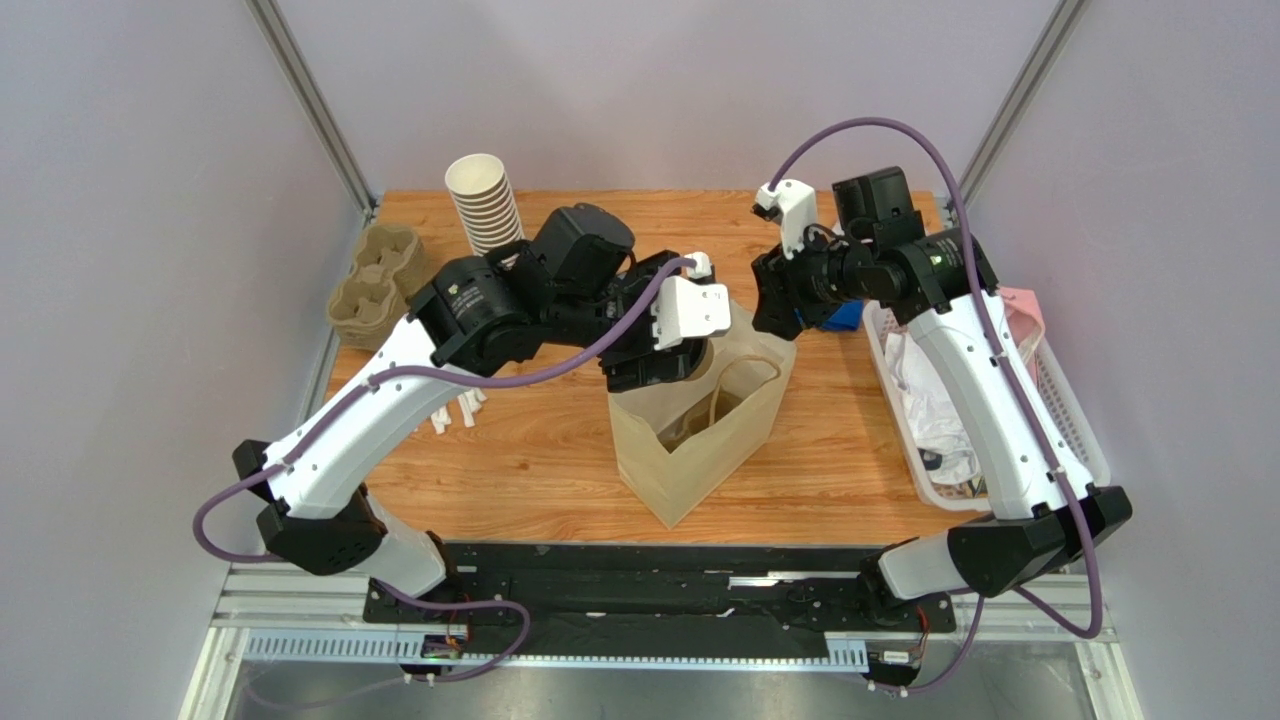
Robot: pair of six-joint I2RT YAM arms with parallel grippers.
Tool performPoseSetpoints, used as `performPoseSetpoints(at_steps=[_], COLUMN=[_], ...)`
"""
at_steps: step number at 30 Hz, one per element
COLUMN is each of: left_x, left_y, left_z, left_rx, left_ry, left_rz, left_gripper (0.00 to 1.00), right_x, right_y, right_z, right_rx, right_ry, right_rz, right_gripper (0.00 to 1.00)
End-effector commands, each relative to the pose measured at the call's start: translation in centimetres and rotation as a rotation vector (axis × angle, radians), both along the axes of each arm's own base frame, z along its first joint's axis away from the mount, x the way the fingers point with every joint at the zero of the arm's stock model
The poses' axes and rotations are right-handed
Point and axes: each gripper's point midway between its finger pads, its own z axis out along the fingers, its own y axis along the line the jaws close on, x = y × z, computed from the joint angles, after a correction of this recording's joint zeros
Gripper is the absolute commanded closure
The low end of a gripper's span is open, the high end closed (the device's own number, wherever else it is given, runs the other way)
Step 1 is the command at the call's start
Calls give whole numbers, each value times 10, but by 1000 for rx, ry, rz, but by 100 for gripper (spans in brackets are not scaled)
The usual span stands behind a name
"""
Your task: Pack the takeout coffee
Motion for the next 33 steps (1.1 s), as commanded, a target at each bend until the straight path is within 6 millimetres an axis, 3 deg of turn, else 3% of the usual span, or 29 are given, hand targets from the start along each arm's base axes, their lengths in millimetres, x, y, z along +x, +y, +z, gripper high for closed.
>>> performPoseSetpoints(at_steps=[1, 9, 12, 17, 22, 23, 26, 27, 30, 33], left_x=[-1, -5, 2, 7, -6, -7, -14, -18, -25, -30], left_y=[-16, -36, -40, -46, -41, -41, -37, -36, -35, -35], left_z=[4, -28, -43, -64, -80, -80, -88, -86, -87, -87], left_rx=[-43, 4, 24, 28, 12, 6, 11, 1, -5, -6], left_ry=[-47, -40, -48, -49, -6, -5, 12, 17, 20, 31], left_rz=[-48, -88, -77, -65, -91, -96, -122, -137, -178, -209], left_gripper=[74, 75, 75, 76, 76, 76, 76, 76, 76, 76], right_x=[-8, -14, -25, -51, -89, -98, -110, -103, -75, -54], right_y=[4, 8, 11, 15, 16, 15, 16, 12, 4, 7], right_z=[-1, -6, -7, -10, -15, -14, -5, -4, 10, 22], right_rx=[28, 55, 82, 123, 170, 172, 187, 161, 128, 119], right_ry=[20, 56, 86, 152, 233, 261, 280, 253, 125, 25], right_rz=[24, 27, 48, 98, 176, 193, 235, 212, 171, 204], right_gripper=[55, 82, 98, 100, 100, 98, 72, 55, 25, 18])
